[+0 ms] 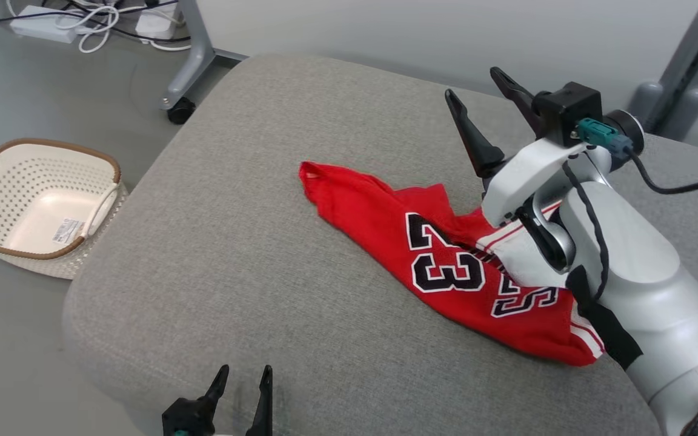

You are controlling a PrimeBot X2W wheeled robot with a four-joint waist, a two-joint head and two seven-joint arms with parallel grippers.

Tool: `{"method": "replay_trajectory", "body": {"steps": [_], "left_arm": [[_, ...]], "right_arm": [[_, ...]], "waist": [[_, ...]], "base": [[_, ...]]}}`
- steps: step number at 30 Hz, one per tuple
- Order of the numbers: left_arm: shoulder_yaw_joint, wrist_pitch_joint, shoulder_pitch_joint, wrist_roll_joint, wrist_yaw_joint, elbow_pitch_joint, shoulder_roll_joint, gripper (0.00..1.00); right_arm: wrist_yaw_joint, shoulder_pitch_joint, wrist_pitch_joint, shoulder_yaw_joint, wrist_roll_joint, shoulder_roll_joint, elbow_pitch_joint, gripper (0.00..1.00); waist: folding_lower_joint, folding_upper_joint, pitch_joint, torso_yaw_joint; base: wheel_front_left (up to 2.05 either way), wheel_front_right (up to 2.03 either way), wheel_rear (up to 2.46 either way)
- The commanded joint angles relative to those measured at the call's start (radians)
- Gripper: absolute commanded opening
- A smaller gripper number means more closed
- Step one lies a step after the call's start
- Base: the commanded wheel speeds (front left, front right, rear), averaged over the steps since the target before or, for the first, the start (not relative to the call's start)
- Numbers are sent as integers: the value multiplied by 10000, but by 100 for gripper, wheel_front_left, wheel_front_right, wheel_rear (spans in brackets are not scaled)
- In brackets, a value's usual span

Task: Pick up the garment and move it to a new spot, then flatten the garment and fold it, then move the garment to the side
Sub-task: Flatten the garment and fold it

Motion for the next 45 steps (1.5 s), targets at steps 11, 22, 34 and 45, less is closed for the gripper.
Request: {"method": "replay_trajectory", "body": {"steps": [11,22,34,45], "left_arm": [[119,-2,-585,189,-48,-176,37,100],[106,-2,-621,208,-146,-129,38,100],[31,-2,-530,188,-196,-45,37,100],[-72,-2,-580,29,-144,-129,37,100]], "right_arm": [[-3,2453,-48,-1191,361,-1013,-870,100],[-1,4582,-48,-1856,406,-1041,-798,100],[-3,4827,-49,-2019,473,-832,-151,100],[-1,4479,-49,-2152,494,-802,64,78]], "waist": [[0,0,93,-1500],[0,0,171,-1804],[0,0,162,-1640],[0,0,416,-1462]], "base": [[0,0,0],[0,0,0],[0,0,0],[0,0,0]]}}
